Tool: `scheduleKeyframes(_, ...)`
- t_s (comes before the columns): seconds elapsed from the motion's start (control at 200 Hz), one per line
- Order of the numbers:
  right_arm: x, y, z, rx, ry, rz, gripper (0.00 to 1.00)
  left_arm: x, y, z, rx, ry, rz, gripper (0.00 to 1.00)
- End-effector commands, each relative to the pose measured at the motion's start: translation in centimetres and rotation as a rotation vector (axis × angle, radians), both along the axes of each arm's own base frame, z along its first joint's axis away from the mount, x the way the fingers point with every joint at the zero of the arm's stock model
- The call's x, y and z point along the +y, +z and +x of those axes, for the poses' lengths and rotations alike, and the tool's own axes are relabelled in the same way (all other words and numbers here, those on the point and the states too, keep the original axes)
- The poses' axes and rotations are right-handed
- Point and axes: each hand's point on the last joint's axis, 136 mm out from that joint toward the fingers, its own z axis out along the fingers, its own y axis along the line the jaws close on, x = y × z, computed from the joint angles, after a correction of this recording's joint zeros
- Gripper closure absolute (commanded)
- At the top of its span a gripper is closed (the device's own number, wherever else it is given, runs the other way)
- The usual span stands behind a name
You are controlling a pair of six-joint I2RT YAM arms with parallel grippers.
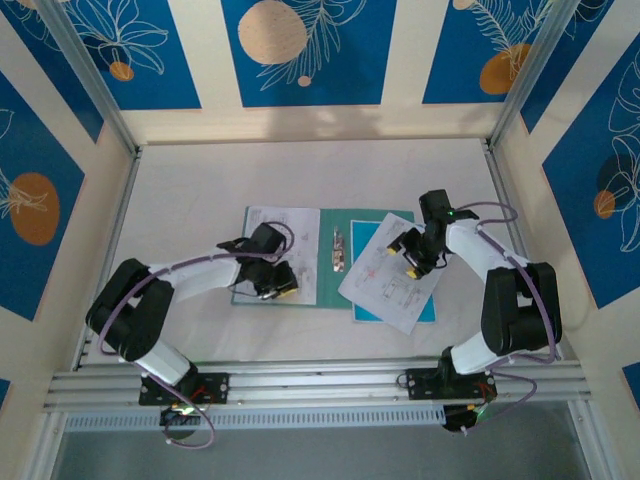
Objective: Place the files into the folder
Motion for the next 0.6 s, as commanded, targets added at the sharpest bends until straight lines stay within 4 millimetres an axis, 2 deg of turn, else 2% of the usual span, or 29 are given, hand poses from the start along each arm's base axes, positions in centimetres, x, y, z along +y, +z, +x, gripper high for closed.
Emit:
scheduleKeyframes(0.0,-1.2,-0.8,-1.7,0.047,-0.019,-0.025,0.37,-4.9,2.2,0.1,-0.011,-0.083,-0.135,0.75)
scheduleKeyframes(0.18,-2.6,-1.6,-1.2,0.076,0.023,-0.066,0.38,-12.8,2.9,-2.7,0.003,-0.271,-0.284,0.65)
scheduleKeyframes(0.265,-3.0,-1.7,-0.9,0.088,0.039,-0.079,0.39,-14.9,2.4,-4.4,0.024,-0.333,-0.298,0.65)
scheduleKeyframes(0.37,-3.3,-1.1,-0.7,0.080,0.041,-0.081,0.39,-15.4,1.2,-6.0,0.054,-0.339,-0.262,0.65)
scheduleKeyframes(0.51,-3.2,-0.1,-0.5,0.050,0.048,-0.079,0.39,-14.2,0.1,-6.5,0.065,-0.285,-0.223,0.64)
scheduleKeyframes(0.595,-3.1,0.0,-0.6,0.047,0.050,-0.073,0.39,-14.8,-0.4,-7.2,0.086,-0.279,-0.241,0.64)
